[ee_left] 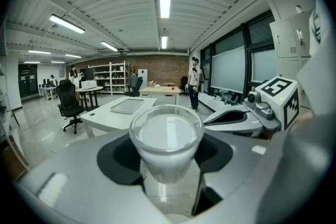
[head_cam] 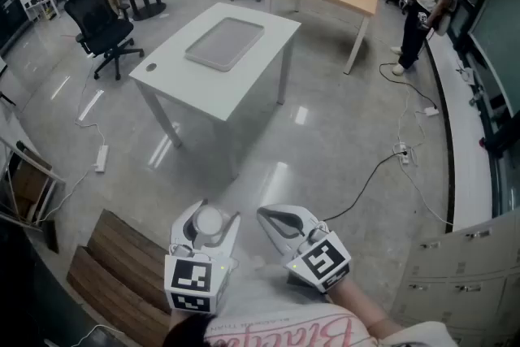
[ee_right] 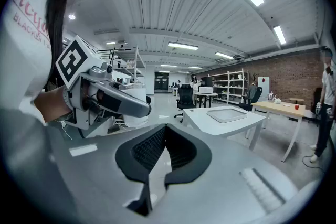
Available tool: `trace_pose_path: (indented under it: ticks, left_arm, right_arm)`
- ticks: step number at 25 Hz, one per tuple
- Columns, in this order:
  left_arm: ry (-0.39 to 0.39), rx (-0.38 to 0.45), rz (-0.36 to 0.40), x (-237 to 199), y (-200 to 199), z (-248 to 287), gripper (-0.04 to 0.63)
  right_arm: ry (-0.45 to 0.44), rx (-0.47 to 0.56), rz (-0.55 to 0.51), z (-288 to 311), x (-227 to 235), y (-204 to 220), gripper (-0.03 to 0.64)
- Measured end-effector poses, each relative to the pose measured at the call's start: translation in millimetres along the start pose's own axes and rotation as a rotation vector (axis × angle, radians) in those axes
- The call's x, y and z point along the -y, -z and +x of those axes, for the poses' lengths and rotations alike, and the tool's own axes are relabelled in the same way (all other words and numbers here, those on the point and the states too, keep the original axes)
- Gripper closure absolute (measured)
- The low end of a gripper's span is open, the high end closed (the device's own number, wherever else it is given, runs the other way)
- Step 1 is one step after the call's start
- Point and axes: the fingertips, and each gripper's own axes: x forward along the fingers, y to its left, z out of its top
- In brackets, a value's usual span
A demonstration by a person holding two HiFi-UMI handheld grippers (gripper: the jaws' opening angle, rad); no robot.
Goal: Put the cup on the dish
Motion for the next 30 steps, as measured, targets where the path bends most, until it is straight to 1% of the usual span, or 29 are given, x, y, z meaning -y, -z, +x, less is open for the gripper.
trace_pose_path:
  ticks: [5,12,17,19,26,30]
  left_arm:
    - [-0.001,0.000,-0.007,-8,1,8,0.339]
    - [-0.026,0.010,-0.028,-34,-10,27,0.339]
    - [-0.022,0.005,-0.022,-53,-21,53,0.339]
    - [-0.019,0.012,-0.014,-64,-30,66,0.339]
    - [0.002,0.023,0.010,-109,-61,117,0.339]
    - [0.020,0.027,0.016,-136,-77,154,0.339]
  right_arm:
    - [-0.009,-0.019,0.018,7,4,7,0.615]
    - [-0.007,-0.007,0.007,26,26,-3,0.615]
    - [-0.070,0.026,0.014,48,41,-10,0.615]
    - [-0.078,0.028,0.005,61,49,-15,0.615]
    - [-0.044,0.032,0.008,112,99,-39,0.615]
    - [-0.011,0.012,0.009,140,133,-48,0.615]
